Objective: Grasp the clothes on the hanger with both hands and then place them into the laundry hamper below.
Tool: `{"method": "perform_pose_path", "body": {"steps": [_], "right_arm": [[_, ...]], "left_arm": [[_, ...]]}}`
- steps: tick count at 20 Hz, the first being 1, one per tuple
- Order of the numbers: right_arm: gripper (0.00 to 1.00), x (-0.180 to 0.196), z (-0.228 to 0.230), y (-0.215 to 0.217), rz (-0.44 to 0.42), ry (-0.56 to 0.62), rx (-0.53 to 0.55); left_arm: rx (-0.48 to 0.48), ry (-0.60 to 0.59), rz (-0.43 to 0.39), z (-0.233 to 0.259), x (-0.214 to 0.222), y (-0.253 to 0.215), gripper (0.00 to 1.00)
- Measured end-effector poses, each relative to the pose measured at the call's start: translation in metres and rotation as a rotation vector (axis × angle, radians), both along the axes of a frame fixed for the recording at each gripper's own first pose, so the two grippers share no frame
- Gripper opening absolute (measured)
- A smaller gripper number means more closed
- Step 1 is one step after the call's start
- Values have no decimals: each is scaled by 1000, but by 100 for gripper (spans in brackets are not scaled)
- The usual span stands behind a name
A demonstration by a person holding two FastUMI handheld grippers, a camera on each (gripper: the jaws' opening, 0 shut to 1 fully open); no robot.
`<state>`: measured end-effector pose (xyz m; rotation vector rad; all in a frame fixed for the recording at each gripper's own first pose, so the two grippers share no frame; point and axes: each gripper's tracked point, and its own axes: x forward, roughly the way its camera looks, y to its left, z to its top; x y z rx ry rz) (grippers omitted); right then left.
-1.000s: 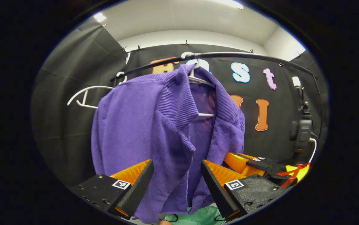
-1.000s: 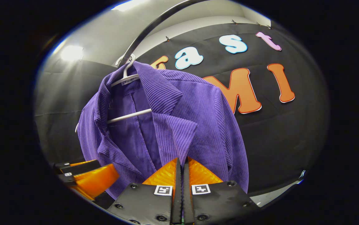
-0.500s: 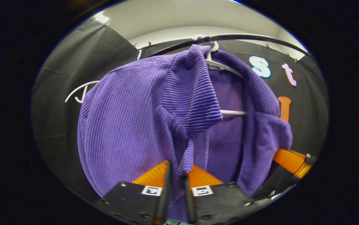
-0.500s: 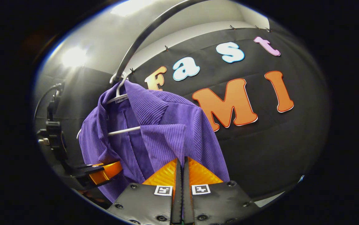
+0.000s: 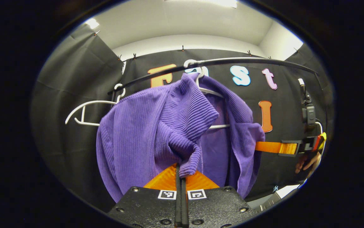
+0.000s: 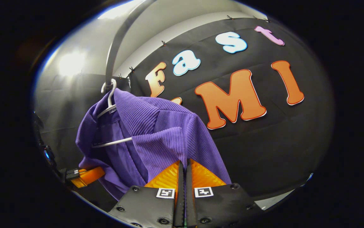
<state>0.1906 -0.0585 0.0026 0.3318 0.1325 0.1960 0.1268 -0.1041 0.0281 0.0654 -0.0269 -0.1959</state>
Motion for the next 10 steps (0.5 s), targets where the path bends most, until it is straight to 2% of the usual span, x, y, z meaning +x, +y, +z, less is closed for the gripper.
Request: {"method": "perform_pose_path", "body": {"steps": [1,2,3,4,5,6,10], "right_arm": [[1,1,3,1,13,3,20],[7,0,6,1,23,5,42],[7,-1,8,-1,34,7,60],[1,-2,12,-1,49,8,80],[14,-2,18,-1,67,5,101],[7,-1,24,-1,81,-2,121],[7,7,43,-15,76,-14,138]], "left_arm": [[11,-19,9,8,-6,7,0],[16,-31,17,15,-11,13,0],[11,-35,15,20,-16,17,0],[-4,-37,11,25,-19,22,0],[-20,-38,10,31,-22,28,0],[-30,-43,18,37,-26,36,0],[-39,-76,73,60,-36,77,0]]}}
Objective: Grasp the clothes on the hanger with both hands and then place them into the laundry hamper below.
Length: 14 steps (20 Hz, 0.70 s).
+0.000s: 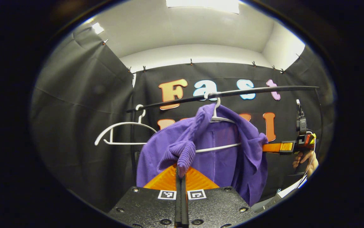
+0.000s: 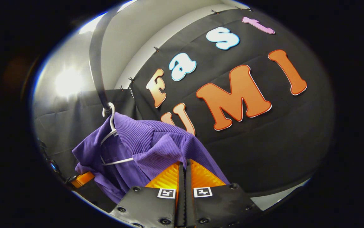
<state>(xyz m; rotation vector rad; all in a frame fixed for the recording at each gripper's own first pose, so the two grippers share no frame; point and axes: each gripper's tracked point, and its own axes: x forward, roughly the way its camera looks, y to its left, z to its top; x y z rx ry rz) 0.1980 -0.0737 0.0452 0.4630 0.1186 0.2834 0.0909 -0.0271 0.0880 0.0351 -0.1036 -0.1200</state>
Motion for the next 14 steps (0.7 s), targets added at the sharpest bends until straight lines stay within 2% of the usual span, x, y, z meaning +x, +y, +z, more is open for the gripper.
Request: {"method": "perform_pose_path", "body": {"steps": [2,5,9,12,14], "right_arm": [[7,5,4,-8,-10,7,8],[7,26,8,-27,-67,20,-11],[7,45,20,-39,-107,23,-22],[7,54,23,-44,-125,26,13],[7,61,25,-46,-138,17,38]], "left_arm": [[-2,-14,31,8,-4,26,0],[50,-59,92,33,-3,54,0],[106,-105,170,63,14,79,0],[153,-143,236,84,29,97,0],[144,-146,259,91,44,106,0]]}}
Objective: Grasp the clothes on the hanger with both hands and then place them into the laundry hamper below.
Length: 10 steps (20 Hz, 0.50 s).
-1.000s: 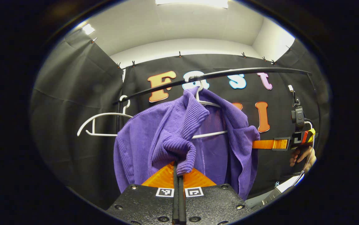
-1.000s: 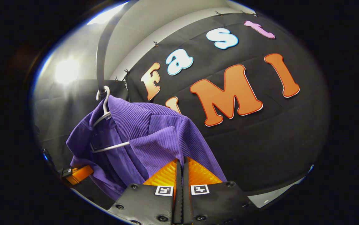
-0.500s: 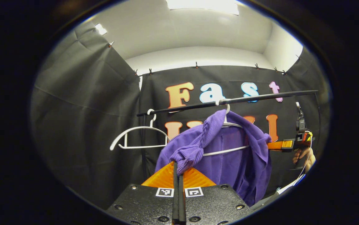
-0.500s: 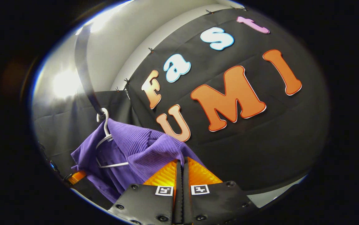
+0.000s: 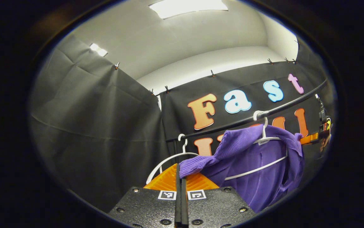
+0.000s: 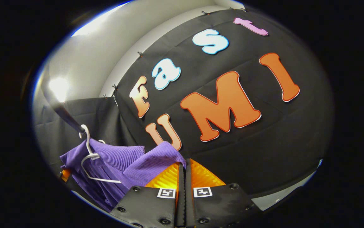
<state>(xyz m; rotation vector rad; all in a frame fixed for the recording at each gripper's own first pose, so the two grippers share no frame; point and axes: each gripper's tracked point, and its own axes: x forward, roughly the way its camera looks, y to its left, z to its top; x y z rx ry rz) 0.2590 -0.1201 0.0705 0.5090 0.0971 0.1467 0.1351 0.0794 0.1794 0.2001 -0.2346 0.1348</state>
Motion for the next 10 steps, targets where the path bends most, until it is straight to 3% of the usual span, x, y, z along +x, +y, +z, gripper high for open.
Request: {"method": "perform_pose_path", "body": {"steps": [4,10], "right_arm": [[7,7,0,-2,-13,28,106],[7,25,3,-19,-72,22,58]], "left_arm": [[18,17,68,9,37,20,0],[8,106,83,-29,83,35,0]]}}
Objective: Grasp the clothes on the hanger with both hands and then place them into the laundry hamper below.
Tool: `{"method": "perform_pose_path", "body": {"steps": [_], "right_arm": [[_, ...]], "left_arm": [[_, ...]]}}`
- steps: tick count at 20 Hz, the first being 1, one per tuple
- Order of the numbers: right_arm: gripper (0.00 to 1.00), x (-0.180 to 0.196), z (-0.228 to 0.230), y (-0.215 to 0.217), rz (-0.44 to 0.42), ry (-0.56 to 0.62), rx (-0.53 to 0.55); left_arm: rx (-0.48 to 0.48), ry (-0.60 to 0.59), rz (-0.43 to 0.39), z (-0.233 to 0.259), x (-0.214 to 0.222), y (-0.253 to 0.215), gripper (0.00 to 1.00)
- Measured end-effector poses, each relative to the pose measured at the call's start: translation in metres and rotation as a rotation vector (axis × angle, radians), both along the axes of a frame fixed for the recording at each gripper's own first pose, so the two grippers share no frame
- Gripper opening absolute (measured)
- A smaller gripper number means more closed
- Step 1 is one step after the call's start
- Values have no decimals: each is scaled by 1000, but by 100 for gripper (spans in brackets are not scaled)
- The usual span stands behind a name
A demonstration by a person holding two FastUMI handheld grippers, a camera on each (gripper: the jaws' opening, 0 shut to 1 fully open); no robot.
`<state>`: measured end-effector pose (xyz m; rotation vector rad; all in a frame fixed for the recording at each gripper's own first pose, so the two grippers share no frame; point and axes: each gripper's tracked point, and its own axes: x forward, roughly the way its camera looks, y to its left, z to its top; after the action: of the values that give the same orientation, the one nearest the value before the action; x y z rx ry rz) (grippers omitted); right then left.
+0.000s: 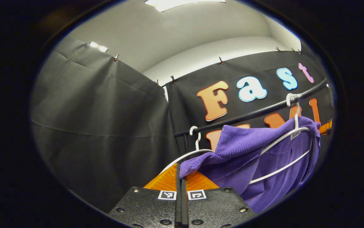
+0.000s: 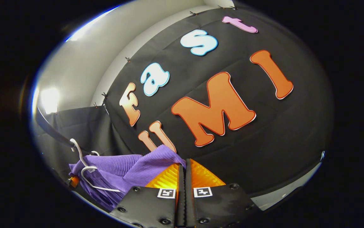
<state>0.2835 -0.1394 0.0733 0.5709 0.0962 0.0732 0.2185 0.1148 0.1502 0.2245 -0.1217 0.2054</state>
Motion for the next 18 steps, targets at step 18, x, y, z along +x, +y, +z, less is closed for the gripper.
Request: {"method": "perform_pose_path", "body": {"steps": [18], "right_arm": [[7,-1,-92,-3,-17,187,-100]], "left_arm": [[-79,215,-99,-145,5,-36,0]]}}
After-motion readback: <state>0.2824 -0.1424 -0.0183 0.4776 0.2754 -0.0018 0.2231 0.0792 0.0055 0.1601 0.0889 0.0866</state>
